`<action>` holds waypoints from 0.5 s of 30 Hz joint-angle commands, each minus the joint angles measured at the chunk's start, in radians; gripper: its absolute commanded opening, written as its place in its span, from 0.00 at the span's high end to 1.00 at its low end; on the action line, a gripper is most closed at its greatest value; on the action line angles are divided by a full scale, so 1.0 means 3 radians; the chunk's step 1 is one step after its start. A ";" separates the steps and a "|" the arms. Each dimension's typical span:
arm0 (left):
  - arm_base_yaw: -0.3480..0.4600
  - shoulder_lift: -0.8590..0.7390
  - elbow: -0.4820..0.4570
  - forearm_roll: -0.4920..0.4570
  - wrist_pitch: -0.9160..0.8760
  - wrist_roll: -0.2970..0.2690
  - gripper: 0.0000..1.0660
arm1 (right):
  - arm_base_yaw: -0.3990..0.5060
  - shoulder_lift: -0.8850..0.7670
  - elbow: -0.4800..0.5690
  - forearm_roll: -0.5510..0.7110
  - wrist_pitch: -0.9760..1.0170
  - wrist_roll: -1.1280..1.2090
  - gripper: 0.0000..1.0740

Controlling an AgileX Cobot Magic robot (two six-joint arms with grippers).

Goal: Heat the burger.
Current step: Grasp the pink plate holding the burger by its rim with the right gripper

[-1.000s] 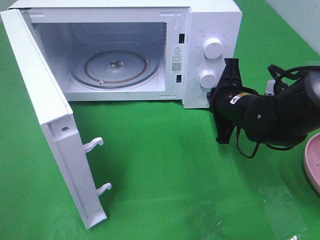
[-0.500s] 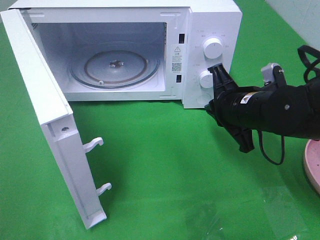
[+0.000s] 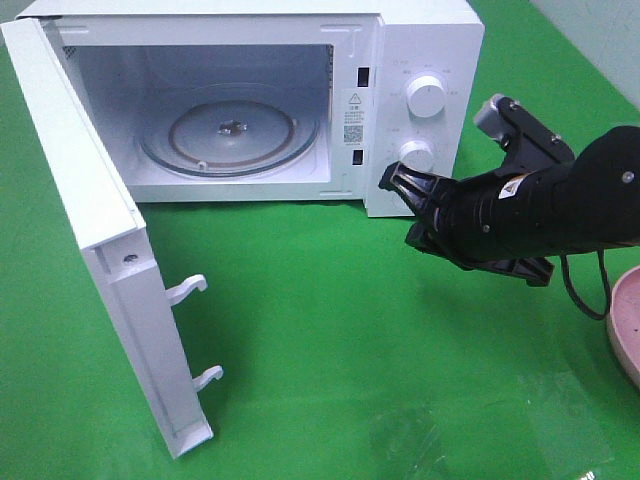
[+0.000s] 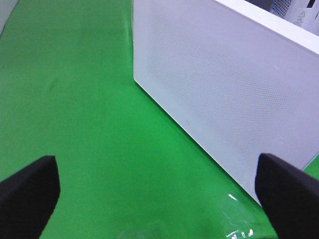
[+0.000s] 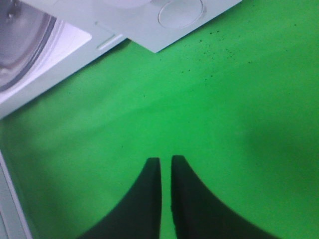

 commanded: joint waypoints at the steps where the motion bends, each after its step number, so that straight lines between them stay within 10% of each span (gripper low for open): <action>1: 0.0007 -0.0060 0.0003 0.0003 -0.0027 0.0010 0.06 | -0.0020 -0.0080 -0.0003 -0.0033 0.0170 -0.0330 0.93; 15: 0.0007 -0.0060 0.0003 0.0003 -0.0027 0.0010 0.06 | -0.0020 -0.0320 -0.0007 -0.0147 0.1260 -0.1300 0.83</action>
